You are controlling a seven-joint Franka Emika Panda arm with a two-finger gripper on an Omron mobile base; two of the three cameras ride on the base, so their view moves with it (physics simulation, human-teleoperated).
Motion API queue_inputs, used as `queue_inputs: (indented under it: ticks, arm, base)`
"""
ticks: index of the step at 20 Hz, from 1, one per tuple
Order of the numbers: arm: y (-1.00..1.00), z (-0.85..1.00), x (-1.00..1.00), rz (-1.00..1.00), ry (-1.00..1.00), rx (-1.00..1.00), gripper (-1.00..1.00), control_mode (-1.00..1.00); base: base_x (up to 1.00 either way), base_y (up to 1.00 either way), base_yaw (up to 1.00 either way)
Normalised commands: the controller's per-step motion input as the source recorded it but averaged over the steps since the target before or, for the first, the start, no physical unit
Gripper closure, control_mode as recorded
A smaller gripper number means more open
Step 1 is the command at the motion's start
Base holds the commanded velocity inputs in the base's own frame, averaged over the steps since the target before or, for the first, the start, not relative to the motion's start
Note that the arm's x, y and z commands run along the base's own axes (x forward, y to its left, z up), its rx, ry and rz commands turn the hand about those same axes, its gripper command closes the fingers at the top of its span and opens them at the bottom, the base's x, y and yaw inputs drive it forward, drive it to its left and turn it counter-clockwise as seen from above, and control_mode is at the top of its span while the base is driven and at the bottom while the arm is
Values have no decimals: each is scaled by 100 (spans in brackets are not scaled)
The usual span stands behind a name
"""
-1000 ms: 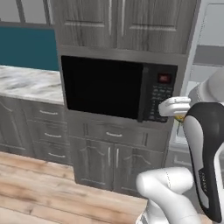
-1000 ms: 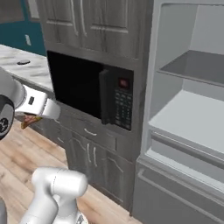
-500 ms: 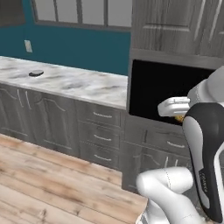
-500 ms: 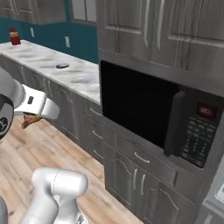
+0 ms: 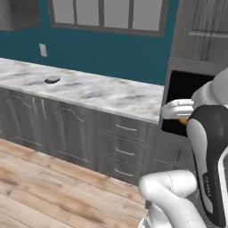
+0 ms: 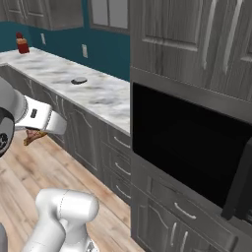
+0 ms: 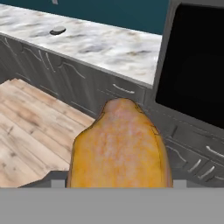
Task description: Take the chicken drumstick from the fridge and place it on the digital scale on the counter by the fridge. Wait a few seconds for a reading, then move it to the plate on the dining counter.
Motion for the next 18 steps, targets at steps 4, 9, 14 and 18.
queue_inputs:
  ticks: [4,9,14,18]
  arm:
    - [0,0,0,0,0,0,100,100]
    - [0,0,0,0,0,0,100,100]
    - [0,0,0,0,0,0,100,100]
    - [0,0,0,0,0,0,100,100]
  base:
    - [100,56,-8]
    - [96,52,-15]
    - [57,42,-29]
    - [69,51,-37]
